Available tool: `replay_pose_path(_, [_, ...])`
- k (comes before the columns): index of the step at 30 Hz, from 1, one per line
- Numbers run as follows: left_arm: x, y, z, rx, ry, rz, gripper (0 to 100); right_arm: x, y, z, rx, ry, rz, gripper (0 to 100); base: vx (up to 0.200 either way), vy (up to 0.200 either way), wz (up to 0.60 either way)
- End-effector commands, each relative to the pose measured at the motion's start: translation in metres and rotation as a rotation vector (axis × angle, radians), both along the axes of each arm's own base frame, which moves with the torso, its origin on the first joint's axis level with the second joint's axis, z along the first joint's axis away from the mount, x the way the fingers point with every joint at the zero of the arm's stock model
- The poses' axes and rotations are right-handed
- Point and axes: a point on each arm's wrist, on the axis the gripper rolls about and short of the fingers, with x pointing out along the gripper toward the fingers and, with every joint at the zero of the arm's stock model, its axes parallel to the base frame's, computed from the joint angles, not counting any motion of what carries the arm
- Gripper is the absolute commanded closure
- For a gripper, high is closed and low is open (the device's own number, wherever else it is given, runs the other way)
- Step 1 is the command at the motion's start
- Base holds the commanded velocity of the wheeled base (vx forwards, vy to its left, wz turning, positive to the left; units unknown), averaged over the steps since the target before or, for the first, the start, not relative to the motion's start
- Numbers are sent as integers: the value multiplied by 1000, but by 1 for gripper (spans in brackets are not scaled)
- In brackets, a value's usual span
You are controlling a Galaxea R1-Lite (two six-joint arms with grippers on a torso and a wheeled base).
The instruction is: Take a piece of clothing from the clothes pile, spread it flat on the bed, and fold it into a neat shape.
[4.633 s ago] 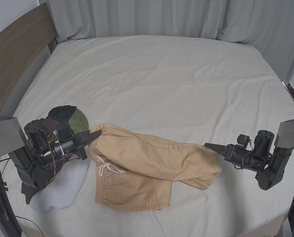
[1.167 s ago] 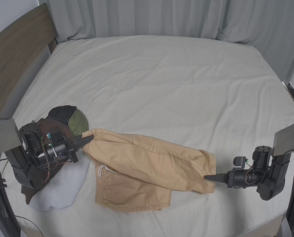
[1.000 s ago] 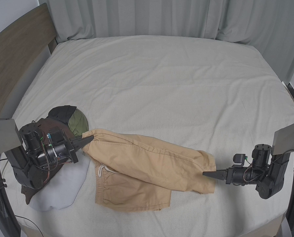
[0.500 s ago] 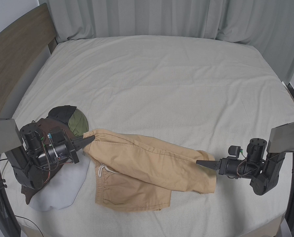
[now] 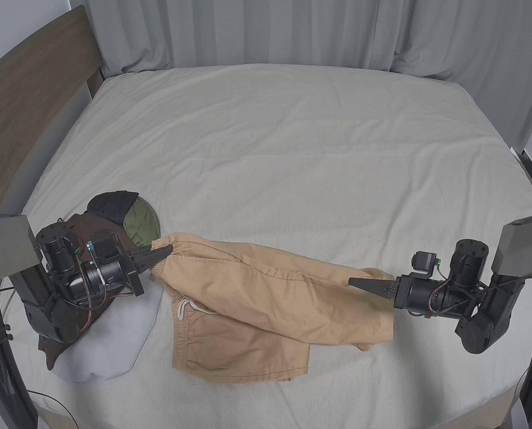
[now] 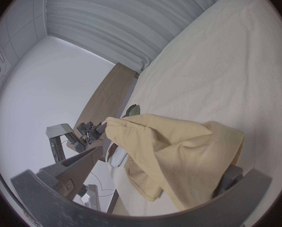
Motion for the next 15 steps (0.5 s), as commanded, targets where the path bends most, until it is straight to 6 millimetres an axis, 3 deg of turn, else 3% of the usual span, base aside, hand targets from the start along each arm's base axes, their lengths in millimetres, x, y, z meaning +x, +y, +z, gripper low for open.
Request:
replay_pose_path(1, [0,0,0,0,-3,-1,100,-12,-1,25,25,-48,6,0,0,0,0])
replay_pose_path(9, [2,1,1,0,-10,4,100,-21,-5,24,15,-30,18,0,0,0,0])
replay_pose_path(15, [2,1,2,0,-12,4,100,-23,-6,4,-44,-20,41,0,0,0,0])
